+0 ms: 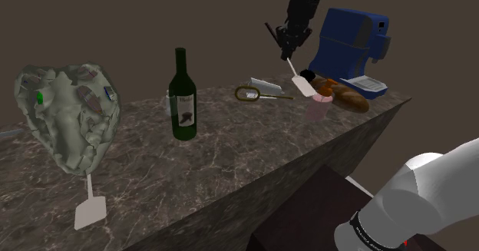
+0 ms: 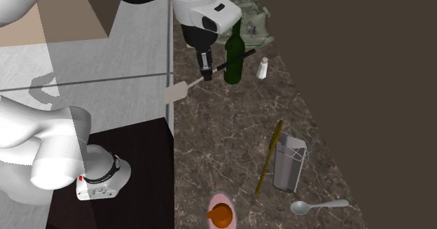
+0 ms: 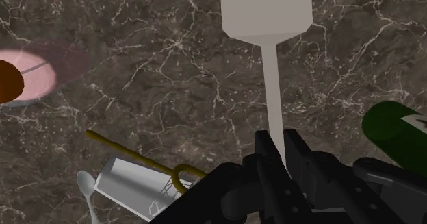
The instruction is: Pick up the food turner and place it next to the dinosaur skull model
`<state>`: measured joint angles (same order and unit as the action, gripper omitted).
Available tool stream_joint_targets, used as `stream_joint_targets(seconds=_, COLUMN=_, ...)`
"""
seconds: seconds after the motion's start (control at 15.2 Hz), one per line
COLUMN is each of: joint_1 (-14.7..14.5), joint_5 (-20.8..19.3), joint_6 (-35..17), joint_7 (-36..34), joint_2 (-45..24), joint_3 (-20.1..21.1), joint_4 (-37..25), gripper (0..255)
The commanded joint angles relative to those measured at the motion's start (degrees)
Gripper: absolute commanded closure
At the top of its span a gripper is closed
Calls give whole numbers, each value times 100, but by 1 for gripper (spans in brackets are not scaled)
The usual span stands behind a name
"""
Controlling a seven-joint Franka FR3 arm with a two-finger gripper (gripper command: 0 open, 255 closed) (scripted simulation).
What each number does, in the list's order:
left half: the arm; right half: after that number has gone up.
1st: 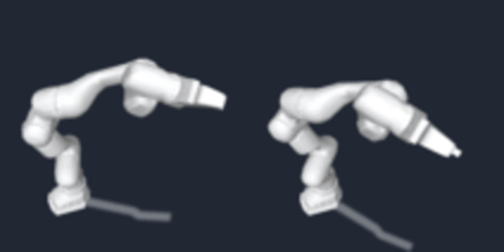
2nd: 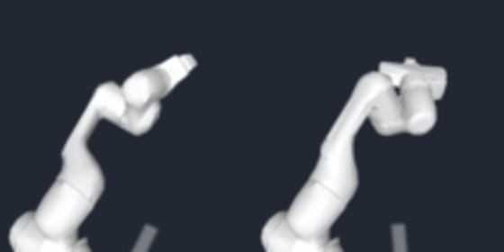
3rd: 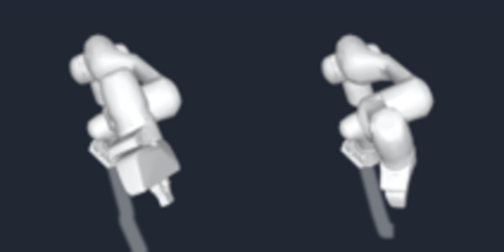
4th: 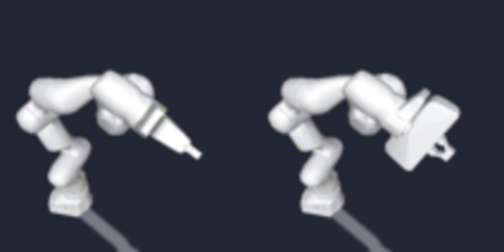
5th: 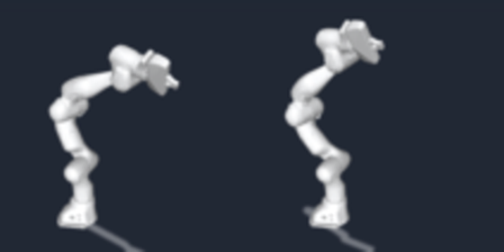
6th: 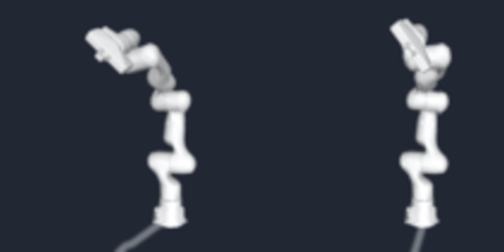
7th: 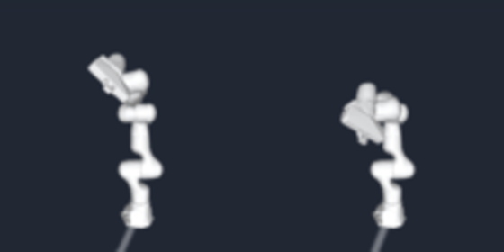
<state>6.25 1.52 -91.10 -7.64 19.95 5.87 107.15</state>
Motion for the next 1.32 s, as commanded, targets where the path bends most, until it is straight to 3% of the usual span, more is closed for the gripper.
stream_joint_targets(seconds=0.0, joint_1=-85, joint_5=36, joint_6=41, joint_7=-268, joint_2=-70, joint_3=184, joint_4=-113, gripper=255)
stream_joint_targets(seconds=0.73, joint_1=-591, joint_5=42, joint_6=88, joint_7=-1895, joint_2=-865, joint_3=1292, joint_4=-964, gripper=255)
stream_joint_targets(seconds=1.25, joint_1=-1087, joint_5=-394, joint_6=285, joint_7=-3176, joint_2=-2000, joint_3=2074, joint_4=-2190, gripper=255)
